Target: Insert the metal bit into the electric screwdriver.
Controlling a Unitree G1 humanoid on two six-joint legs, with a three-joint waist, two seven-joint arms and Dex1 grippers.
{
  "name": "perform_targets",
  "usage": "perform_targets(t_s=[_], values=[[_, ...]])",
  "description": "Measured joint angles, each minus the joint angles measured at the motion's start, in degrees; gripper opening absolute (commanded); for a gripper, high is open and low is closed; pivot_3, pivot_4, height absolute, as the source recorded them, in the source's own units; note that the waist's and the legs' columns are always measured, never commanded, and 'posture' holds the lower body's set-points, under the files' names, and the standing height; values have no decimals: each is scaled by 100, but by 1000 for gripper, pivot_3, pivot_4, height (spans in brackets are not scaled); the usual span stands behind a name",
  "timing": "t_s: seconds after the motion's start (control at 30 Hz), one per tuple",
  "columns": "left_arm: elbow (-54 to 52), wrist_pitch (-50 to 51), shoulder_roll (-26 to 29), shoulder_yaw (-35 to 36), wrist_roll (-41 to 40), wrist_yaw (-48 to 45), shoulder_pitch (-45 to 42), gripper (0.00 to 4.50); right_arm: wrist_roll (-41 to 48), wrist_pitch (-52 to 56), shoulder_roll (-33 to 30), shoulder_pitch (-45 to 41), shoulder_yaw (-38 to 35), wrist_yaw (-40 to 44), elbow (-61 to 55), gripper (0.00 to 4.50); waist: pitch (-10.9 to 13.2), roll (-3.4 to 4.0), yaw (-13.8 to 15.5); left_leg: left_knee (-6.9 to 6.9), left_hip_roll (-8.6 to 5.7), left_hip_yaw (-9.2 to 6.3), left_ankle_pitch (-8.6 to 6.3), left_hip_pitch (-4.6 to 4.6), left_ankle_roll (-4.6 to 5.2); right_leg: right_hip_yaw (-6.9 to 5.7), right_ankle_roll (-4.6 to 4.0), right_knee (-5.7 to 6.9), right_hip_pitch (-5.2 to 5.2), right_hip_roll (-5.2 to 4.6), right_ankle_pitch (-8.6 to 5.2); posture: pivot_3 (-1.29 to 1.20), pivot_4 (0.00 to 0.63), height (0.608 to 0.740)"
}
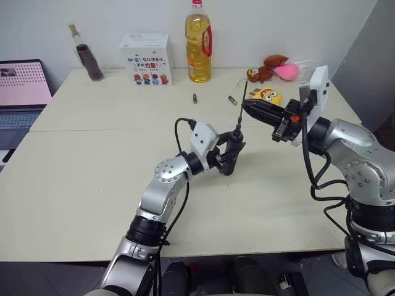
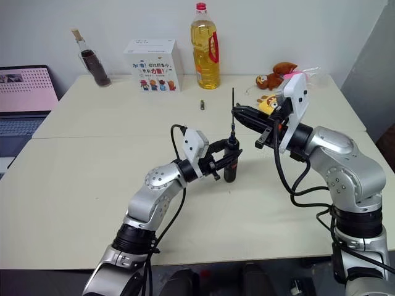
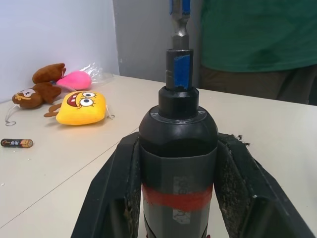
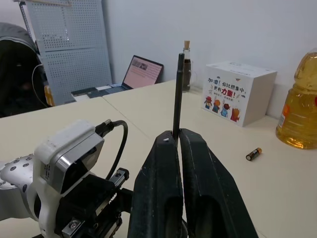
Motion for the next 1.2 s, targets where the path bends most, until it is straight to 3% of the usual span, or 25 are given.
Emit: perform_targets(t_s=[0.53,1.2], values=[[-118,39,125,126,-179,-155,142,1642,-40,-360,-538,-275,201,1285,916,36,-1,2,-26,-1,0,3,-3,15,6,3,0,-4,13,9,0,0,150,740],[-218,-23,221,-101,10,-173,126,1642,-368,-649,-525,-743,564,1581,1236,36,-2,2,-16,0,3,0,-4,18,6,1,0,-4,18,6,0,0,150,740]])
